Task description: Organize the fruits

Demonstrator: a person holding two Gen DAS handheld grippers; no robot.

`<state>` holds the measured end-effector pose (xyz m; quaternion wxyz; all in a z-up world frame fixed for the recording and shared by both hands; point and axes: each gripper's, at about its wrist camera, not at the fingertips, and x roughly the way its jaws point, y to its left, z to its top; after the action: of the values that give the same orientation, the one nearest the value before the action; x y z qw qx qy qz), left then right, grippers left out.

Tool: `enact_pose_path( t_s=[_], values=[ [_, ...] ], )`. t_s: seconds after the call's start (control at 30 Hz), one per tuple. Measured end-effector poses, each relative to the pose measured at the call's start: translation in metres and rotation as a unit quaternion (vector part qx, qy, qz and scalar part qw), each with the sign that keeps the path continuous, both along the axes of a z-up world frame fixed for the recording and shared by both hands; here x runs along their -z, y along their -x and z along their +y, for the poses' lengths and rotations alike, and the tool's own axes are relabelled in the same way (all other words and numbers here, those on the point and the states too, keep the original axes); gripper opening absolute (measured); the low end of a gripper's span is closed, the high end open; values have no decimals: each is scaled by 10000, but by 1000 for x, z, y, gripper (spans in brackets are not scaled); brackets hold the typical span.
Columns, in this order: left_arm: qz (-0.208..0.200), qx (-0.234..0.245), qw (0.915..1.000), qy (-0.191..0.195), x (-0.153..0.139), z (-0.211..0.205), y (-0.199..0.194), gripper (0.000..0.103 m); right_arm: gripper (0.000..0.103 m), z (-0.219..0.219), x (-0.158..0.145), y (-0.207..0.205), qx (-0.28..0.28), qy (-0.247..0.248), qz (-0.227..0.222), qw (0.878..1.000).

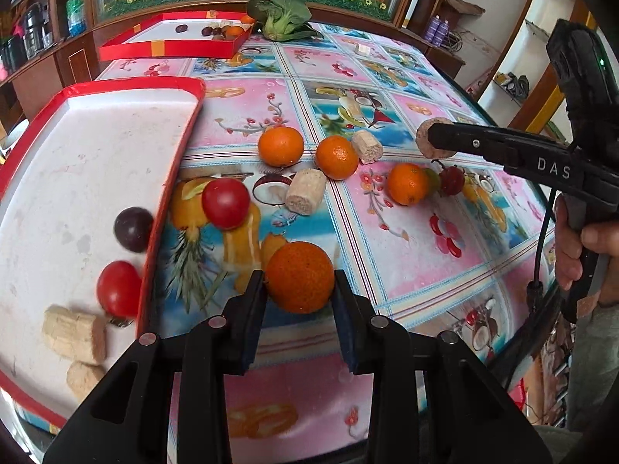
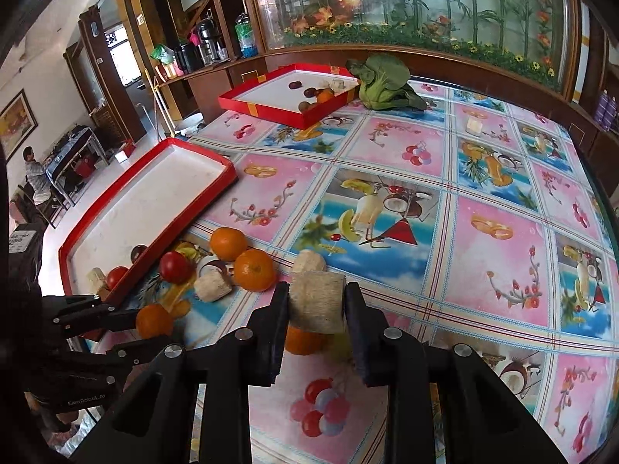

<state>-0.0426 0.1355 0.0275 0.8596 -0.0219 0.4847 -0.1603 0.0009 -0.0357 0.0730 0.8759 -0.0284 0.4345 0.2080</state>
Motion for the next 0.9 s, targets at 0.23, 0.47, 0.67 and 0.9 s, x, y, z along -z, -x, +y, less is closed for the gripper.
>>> enact_pose_path(
  t_s=[0.23, 0.47, 0.67, 0.9],
  values=[
    [-106, -181, 9997, 123, -18, 28, 10, 31, 29, 18, -4, 12, -216, -139, 12, 9997],
    [-238, -600, 9979, 73, -35, 75, -2, 31, 29, 33, -6, 21, -514, -342, 70, 9981],
    [-160, -893, 9959, 58, -36, 109, -18, 31, 29, 47, -11, 17, -743, -481, 130, 9960],
    [-44, -984, 9951, -63, -30, 125, -30, 31, 29, 73, -19, 8, -1146, -782, 171, 9902]
  ],
)
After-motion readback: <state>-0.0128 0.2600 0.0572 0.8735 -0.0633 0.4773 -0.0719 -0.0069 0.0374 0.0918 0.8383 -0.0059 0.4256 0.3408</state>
